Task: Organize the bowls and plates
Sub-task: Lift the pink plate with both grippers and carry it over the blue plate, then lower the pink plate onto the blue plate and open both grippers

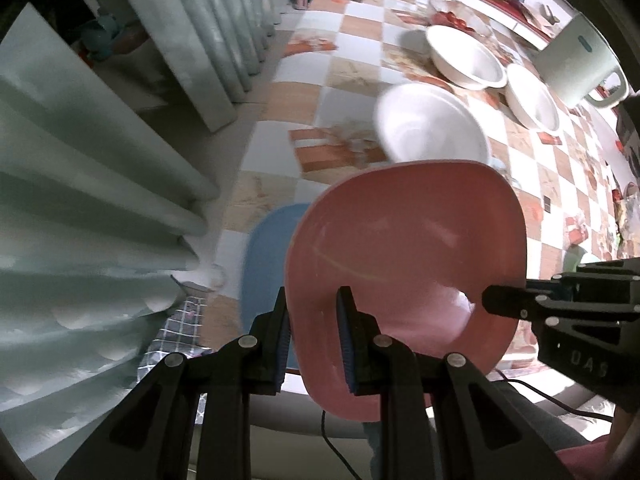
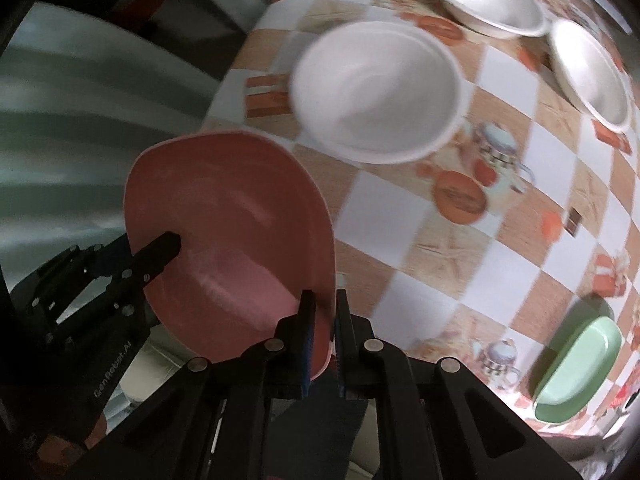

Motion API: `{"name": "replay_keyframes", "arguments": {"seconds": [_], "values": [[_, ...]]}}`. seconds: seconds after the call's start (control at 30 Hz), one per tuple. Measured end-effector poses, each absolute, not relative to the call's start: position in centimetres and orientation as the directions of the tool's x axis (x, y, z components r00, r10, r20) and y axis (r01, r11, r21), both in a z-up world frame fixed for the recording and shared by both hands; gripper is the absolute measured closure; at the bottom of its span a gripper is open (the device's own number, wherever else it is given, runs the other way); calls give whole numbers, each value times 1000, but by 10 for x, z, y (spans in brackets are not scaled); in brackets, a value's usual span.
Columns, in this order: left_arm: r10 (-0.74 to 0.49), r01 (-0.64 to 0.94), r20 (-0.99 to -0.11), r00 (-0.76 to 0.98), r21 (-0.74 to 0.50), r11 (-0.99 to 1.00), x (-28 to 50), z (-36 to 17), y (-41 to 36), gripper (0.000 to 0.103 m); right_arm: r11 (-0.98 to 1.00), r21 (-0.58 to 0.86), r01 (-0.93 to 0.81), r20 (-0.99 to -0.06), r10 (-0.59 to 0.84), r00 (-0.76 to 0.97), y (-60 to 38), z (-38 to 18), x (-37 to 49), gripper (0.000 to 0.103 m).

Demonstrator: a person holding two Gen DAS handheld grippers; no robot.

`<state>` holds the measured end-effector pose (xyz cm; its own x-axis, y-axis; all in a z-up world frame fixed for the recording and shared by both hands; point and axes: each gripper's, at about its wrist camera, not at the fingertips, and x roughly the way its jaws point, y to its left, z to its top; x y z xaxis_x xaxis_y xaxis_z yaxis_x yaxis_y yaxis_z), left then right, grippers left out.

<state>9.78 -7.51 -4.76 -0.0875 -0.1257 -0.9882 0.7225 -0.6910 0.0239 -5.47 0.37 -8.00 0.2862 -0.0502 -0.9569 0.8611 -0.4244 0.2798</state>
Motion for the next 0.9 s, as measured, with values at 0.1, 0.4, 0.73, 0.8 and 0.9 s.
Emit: {"name": "replay_keyframes", "arguments": {"seconds": [0.1, 0.4, 0.73, 0.8, 0.9], "values": [[-137, 723, -988, -78, 38, -689, 106, -47, -86, 79, -403, 287, 869, -954, -41, 297, -8, -82, -39, 92], [-122, 709, -991, -54, 47, -704, 116, -62, -99, 79, -397, 290, 871, -948, 4, 317, -20, -104, -28, 92], [-89, 696, -996, 6, 68, -715, 113, -91, -107, 79, -436, 298, 849, -935, 45, 351, -17, -128, -33, 91], [-87, 690, -996, 16, 74, -720, 112, -97, -109, 79, -449, 304, 840, -931, 48, 363, -16, -133, -35, 91], [-79, 676, -996, 31, 79, -732, 111, -105, -109, 79, -462, 307, 832, -927, 52, 371, -13, -138, -38, 91]]}}
